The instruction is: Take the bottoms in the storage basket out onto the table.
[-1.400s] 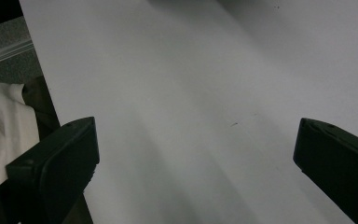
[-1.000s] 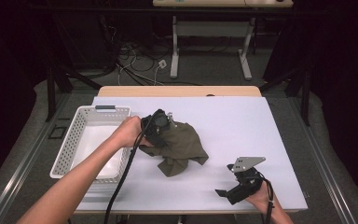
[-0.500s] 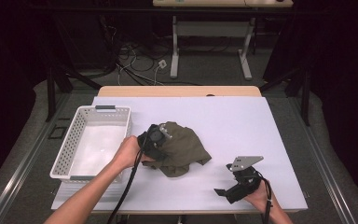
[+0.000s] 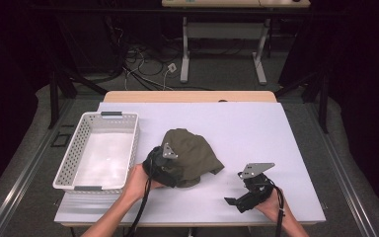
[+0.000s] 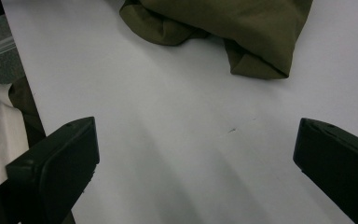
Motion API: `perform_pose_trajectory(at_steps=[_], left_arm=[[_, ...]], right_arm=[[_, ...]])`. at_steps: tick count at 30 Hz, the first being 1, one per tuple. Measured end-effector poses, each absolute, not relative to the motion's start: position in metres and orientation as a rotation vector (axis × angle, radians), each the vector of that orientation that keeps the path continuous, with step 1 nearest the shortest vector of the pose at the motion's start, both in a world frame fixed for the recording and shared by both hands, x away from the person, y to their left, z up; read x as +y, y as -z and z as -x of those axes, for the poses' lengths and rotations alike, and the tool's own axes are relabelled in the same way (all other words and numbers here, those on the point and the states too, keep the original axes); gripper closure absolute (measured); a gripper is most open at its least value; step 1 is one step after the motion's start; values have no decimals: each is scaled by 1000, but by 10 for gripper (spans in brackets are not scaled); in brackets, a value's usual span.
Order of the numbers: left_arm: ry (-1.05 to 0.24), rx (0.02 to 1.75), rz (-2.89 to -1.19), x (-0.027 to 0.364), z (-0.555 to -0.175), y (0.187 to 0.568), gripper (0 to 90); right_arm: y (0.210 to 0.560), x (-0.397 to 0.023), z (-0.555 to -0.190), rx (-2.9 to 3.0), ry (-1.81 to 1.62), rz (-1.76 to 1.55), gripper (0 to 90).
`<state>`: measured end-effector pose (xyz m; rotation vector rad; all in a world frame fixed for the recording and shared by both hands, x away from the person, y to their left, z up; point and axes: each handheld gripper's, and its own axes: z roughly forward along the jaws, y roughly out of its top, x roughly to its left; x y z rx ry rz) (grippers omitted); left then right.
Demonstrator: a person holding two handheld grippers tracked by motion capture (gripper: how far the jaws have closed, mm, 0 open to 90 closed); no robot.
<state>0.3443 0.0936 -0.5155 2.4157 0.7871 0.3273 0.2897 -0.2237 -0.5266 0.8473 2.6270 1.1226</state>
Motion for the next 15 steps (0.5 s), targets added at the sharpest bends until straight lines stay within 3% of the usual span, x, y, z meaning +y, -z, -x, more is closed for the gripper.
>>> perform_pose_trajectory(at_steps=[7,15], left_arm=[[-381,820,-2399,98,-330,520,6],[-385,852,-2365,106,-319,522,0]], right_arm=[[524,-214,-296,2626,-1113,-866,0],[516,-199,-310,2626,-1104,-853,0]])
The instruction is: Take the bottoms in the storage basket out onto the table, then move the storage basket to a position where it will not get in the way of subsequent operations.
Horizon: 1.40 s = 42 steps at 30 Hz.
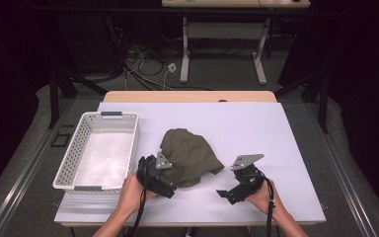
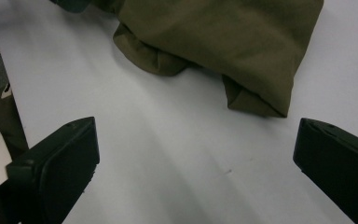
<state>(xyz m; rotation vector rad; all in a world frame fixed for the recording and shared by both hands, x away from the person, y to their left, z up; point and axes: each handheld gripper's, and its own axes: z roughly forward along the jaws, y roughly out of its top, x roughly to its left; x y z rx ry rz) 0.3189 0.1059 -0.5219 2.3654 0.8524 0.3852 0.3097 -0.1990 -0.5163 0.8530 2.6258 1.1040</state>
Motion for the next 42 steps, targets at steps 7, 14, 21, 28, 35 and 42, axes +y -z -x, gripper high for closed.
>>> perform_pose_trajectory(at_steps=[7,14,21,28,35,42], left_arm=[[-403,902,-2318,107,-309,524,5],[-425,926,-2290,110,-305,527,91],[-453,914,-2280,113,-307,530,220],[-454,846,-2267,114,-304,535,577],[-408,802,-2245,109,-300,533,628],[-408,781,-2244,102,-295,532,605]], right_arm=[[509,-177,-331,2634,-1085,-834,3],[511,-159,-348,2637,-1084,-836,16],[513,-160,-350,2629,-1085,-834,38],[513,-157,-355,2614,-1049,-830,106],[516,-149,-356,2632,-1039,-813,204],[516,-145,-351,2621,-1038,-787,260]])
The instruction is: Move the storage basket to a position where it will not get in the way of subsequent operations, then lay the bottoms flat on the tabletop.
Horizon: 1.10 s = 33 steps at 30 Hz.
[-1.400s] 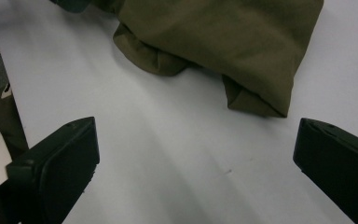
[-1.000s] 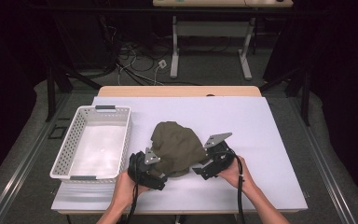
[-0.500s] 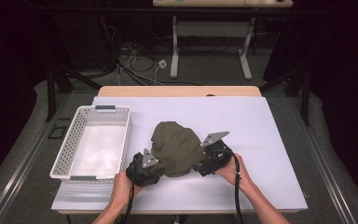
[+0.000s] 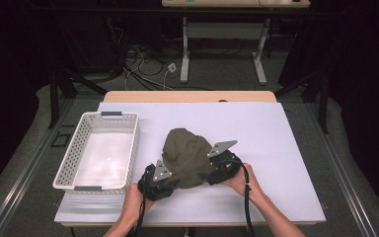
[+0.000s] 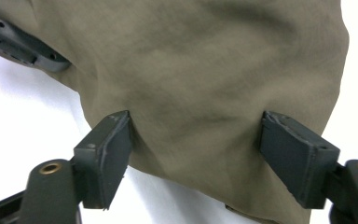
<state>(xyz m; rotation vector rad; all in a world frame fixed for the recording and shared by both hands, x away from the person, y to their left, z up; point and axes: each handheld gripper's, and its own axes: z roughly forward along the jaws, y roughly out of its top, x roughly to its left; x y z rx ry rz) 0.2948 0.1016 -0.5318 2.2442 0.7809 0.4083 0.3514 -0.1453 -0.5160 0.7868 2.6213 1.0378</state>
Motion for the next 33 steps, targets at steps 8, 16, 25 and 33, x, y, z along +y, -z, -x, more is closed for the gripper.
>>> perform_pose_trajectory(at_steps=[8,16,25,33], left_arm=[[-403,769,-2246,94,-293,533,595],[-420,765,-2250,95,-292,530,293],[-444,818,-2236,106,-286,522,113],[-426,828,-2242,109,-283,521,119]], right_arm=[[519,-139,-349,2611,-996,-786,533],[512,-144,-341,2567,-1076,-749,893],[509,-146,-336,2555,-1039,-715,900],[505,-154,-333,2532,-1002,-725,900]])
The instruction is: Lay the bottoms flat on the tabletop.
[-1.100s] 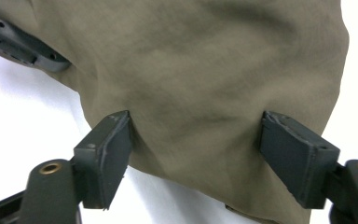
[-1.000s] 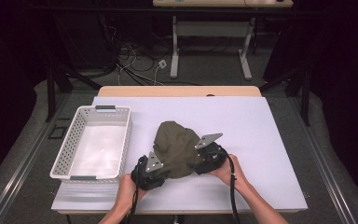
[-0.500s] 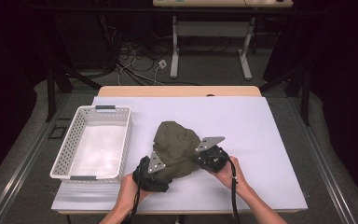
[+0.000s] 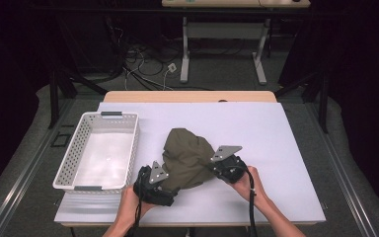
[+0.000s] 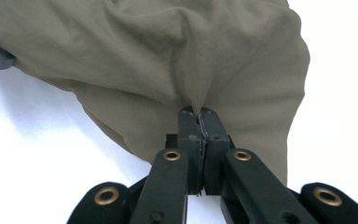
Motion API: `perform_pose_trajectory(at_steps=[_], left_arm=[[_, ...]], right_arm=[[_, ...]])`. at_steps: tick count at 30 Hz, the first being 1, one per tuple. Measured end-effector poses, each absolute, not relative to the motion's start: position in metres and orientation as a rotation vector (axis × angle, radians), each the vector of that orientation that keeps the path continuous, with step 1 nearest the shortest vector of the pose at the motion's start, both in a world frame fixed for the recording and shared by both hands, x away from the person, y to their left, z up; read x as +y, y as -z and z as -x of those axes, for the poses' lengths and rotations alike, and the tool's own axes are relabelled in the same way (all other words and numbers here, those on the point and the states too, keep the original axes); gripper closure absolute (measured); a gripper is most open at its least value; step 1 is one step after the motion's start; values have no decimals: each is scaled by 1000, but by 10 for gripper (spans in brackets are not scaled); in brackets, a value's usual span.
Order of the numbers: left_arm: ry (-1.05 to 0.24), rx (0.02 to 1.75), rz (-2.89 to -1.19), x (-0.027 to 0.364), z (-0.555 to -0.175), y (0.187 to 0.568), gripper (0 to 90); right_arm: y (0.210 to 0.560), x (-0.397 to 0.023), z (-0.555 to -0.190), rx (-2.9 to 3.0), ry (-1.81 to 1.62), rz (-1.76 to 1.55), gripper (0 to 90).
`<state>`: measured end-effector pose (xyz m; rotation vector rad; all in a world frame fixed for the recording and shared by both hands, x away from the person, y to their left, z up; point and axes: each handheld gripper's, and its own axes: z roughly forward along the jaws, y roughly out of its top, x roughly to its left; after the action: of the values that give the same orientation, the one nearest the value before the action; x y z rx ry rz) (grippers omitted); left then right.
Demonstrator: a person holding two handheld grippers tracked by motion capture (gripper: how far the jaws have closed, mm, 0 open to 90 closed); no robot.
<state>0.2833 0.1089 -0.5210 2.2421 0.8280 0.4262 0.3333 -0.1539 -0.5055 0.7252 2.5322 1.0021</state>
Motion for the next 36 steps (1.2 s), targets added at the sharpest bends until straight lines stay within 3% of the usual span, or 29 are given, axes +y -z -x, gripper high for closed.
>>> perform_pose_trajectory(at_steps=[12,15,17,20,24,28,36], left_arm=[[-423,788,-2275,103,-281,526,165],[-451,747,-2260,100,-278,526,308],[-477,721,-2244,99,-277,525,416],[-478,703,-2215,100,-277,524,535],[-461,697,-2201,102,-280,523,615],[-456,693,-2187,102,-283,520,657],[-454,713,-2151,103,-292,517,665]], right_arm=[[505,-169,-339,2479,-950,-777,899],[507,-168,-339,2495,-959,-777,876],[507,-167,-338,2507,-957,-771,807],[507,-168,-336,2524,-963,-759,609],[506,-165,-333,2528,-974,-754,336],[509,-159,-330,2554,-971,-715,178],[528,-148,-335,2573,-845,-717,164]])
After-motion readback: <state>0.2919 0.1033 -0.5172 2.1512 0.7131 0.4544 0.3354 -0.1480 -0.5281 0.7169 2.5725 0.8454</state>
